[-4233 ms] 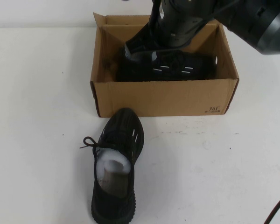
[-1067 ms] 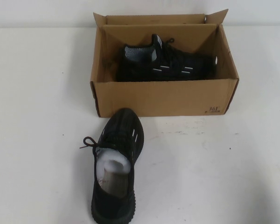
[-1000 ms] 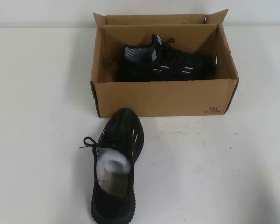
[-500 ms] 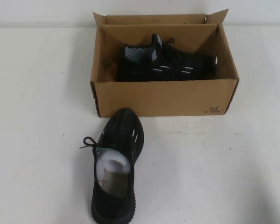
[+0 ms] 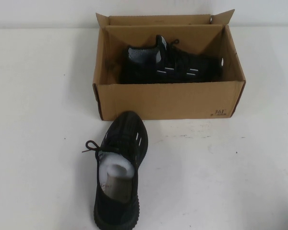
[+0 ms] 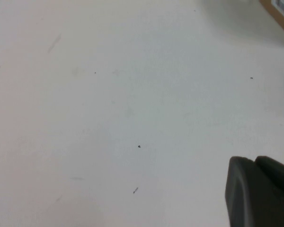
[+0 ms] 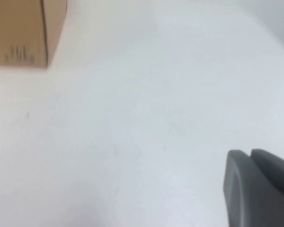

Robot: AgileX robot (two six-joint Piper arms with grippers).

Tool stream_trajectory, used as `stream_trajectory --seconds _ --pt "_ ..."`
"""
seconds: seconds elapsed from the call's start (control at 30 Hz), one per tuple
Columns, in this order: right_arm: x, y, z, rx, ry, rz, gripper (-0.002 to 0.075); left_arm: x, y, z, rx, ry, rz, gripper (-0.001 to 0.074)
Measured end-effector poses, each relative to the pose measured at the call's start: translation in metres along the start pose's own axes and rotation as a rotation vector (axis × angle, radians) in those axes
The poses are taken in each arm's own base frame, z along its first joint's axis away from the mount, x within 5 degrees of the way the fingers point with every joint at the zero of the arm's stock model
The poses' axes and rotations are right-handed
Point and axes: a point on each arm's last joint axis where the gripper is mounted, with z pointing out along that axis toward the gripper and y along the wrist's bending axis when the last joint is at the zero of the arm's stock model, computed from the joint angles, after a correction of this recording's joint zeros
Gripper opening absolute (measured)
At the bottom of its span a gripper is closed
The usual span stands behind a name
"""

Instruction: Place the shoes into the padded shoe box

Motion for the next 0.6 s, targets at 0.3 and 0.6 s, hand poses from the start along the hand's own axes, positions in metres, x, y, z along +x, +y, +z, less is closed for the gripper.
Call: stream_trajectory --seconds 0.3,0.6 --pt "0.0035 0.0006 -0.0001 -0.007 0.038 -0.025 -0.0009 0.0 0.0 0.0 0.0 0.0 0.0 -0.0005" --pt "0.0036 0.0006 -0.0001 -0.007 0.039 -0.025 -0.0009 0.0 0.0 0.0 0.0 0.0 0.0 -0.0004"
